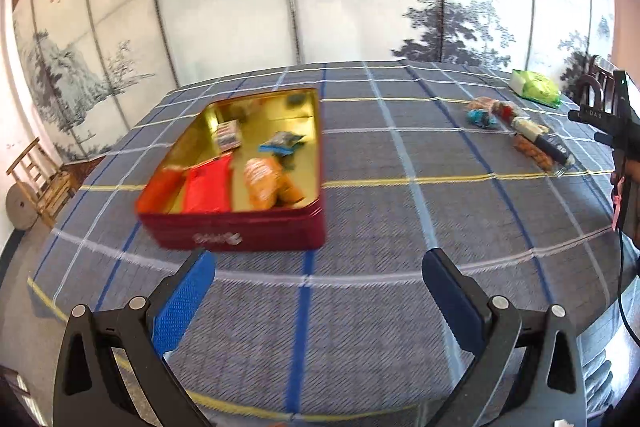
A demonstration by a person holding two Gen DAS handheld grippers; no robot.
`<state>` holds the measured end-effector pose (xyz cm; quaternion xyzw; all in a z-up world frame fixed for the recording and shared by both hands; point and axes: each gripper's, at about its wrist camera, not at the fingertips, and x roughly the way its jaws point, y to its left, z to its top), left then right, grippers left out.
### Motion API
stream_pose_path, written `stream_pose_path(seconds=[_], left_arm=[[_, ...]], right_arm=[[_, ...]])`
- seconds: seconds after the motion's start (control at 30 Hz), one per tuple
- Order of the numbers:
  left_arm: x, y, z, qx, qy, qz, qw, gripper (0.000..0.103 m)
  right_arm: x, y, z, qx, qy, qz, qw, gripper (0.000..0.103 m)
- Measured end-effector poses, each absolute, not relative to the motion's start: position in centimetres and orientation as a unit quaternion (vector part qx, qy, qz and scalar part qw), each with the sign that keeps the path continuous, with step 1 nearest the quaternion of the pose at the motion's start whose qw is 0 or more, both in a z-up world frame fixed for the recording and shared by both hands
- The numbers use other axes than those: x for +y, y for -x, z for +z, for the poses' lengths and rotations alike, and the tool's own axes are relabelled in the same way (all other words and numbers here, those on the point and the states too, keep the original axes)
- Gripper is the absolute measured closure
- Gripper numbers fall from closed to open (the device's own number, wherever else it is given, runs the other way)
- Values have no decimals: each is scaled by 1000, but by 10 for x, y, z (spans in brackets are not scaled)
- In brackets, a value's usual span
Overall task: Organize snacks
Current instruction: 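Lower the left gripper to the blue-wrapped candy and grasp it, then carry the blue-wrapped candy into the tin and open the left gripper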
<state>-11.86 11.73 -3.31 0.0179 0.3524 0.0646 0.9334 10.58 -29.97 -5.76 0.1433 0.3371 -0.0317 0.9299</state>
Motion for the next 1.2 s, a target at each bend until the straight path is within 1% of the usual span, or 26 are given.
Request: stream_pose_path(seconds=[0.13,0.23,0.27,0.4,0.57,0.63,0.67,0.83,0.9,0.93,0.97,1.0,1.1,1.2], left_arm=[[72,63,-22,345,-33,33,938,0],[34,18,-21,354,-40,5,934,0],[22,3,-22,356,-40,-2,934,0],[-16,-60,-33,384,-29,-10,923,0],[-46,-121,-49,412,-5,-1,911,1],[-53,-141,-55,422,5,8,907,3],[-57,-149,-57,424,7,13,906,7],[-68,-179,-73,445,10,12,895,12],[-69,-187,-84,460,10,6,888,33],[-68,-188,-86,464,16,-3,886,40],[-69,-187,-87,460,9,-3,888,50],[-71,-186,-86,456,4,-11,890,63],[-71,-184,-82,451,0,-23,892,72],[-66,-180,-72,434,-21,-13,901,75]], right_arm=[[-384,-105,-70,327,-226,-36,917,11],[-414,-104,-80,316,-297,-26,901,11],[-416,-101,-80,312,-304,-20,900,11],[-405,-101,-77,306,-283,-2,909,11],[-415,-98,-82,292,-307,11,906,10],[-415,-96,-82,289,-309,17,906,10],[-415,-96,-82,288,-308,18,907,10],[-416,-94,-83,284,-311,22,907,9],[-416,-94,-83,283,-312,24,907,9],[-416,-94,-83,283,-312,24,907,9],[-416,-94,-83,283,-312,25,907,9],[-416,-94,-83,283,-311,26,907,9],[-414,-95,-82,284,-307,27,908,9],[-414,-96,-81,284,-306,26,908,9]])
